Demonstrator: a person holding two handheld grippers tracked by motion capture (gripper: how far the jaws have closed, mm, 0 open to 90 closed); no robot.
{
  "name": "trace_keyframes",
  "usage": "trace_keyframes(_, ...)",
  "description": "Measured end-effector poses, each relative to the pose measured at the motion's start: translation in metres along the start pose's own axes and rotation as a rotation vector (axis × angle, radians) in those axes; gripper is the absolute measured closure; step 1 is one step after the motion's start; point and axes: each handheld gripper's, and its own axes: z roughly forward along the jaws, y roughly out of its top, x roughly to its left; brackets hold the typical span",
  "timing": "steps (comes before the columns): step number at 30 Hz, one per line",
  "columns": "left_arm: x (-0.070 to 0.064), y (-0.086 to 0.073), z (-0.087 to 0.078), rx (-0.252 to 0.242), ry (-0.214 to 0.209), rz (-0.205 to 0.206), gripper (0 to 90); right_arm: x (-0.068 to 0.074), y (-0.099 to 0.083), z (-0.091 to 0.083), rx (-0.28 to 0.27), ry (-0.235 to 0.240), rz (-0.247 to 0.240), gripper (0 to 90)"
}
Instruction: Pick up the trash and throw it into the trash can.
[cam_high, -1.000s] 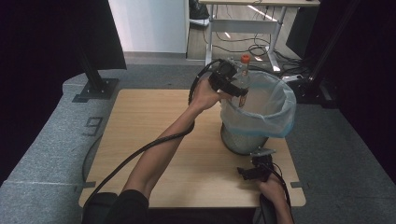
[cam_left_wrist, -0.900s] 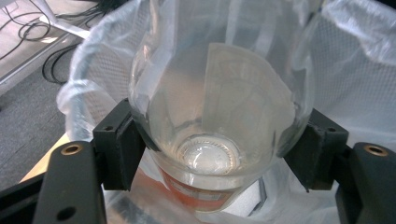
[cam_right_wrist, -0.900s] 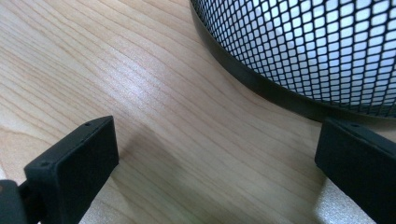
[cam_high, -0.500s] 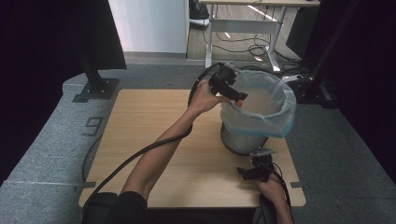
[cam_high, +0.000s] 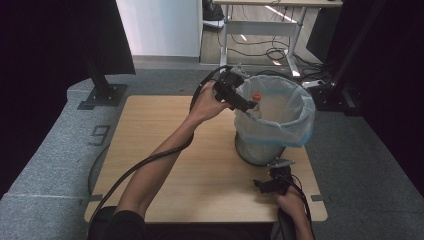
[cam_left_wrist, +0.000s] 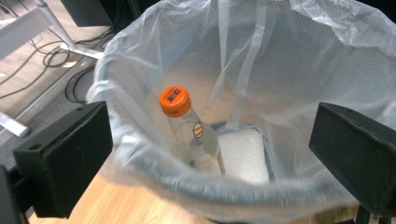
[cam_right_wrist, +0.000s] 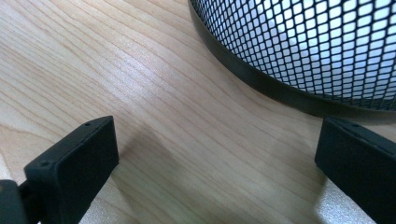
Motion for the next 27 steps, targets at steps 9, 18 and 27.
trace_keyframes(9, 0.004, -0.020, -0.037, -0.028, 0.019, 0.013, 0.0, 0.000, 0.000, 0.000, 0.001, 0.004, -0.001, 0.0)
trace_keyframes(18, 0.014, -0.063, -0.071, -0.055, 0.050, -0.027, 0.0, 0.000, 0.000, 0.000, 0.001, 0.002, 0.000, 0.0)
trace_keyframes(27, 0.018, -0.112, -0.096, -0.067, 0.076, -0.070, 0.0, 0.000, 0.000, 0.000, 0.001, -0.001, 0.000, 0.0)
